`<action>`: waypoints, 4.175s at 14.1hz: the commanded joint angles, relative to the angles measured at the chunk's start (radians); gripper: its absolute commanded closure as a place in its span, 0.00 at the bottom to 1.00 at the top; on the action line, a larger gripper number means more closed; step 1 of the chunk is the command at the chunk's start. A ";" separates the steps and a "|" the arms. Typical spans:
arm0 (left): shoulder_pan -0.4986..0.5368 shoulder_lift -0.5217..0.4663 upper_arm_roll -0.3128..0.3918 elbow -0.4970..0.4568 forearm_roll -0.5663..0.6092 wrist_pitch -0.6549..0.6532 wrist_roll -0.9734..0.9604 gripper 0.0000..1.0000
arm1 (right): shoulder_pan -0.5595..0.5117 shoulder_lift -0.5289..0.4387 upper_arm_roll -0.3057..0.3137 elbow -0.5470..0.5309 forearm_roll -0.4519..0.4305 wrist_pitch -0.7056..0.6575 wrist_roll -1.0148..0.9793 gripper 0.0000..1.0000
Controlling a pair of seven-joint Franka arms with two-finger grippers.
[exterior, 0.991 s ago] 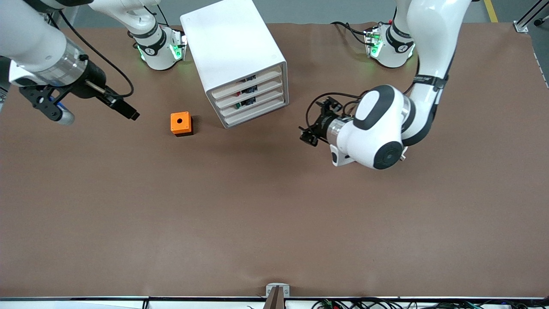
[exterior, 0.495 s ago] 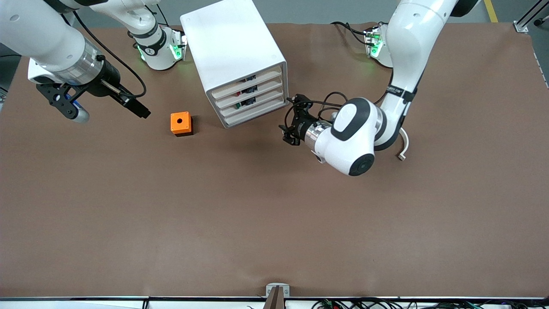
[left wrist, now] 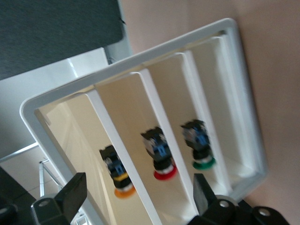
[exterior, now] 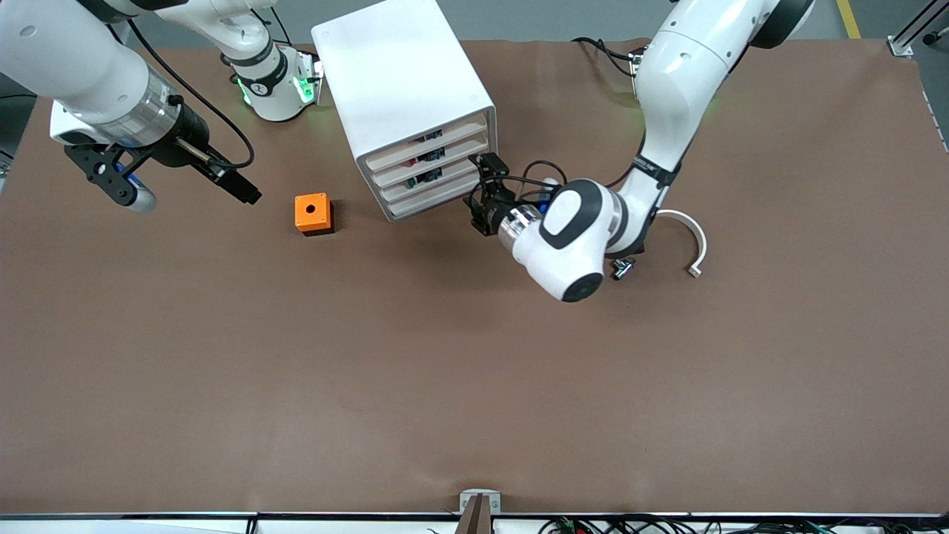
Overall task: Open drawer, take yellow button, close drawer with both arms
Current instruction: 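Grasp the drawer front with the left gripper, then pull the drawer open with the left gripper while the right gripper approaches, then grasp the yellow button with the right gripper while the left gripper withdraws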
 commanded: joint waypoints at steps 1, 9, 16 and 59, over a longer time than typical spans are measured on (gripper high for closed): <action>-0.033 0.026 0.005 0.014 -0.023 -0.061 -0.031 0.13 | 0.017 -0.011 -0.008 -0.010 0.014 0.000 0.016 0.00; -0.076 0.037 -0.024 -0.046 -0.023 -0.163 -0.033 0.51 | 0.017 -0.012 -0.008 -0.010 0.014 -0.001 0.016 0.00; -0.075 0.039 -0.035 -0.046 -0.023 -0.168 -0.031 0.85 | 0.017 -0.012 -0.008 -0.014 0.014 -0.001 0.016 0.00; 0.143 -0.093 0.014 0.161 0.487 0.215 0.932 0.00 | 0.645 0.360 -0.010 -0.018 -0.322 0.405 1.061 0.00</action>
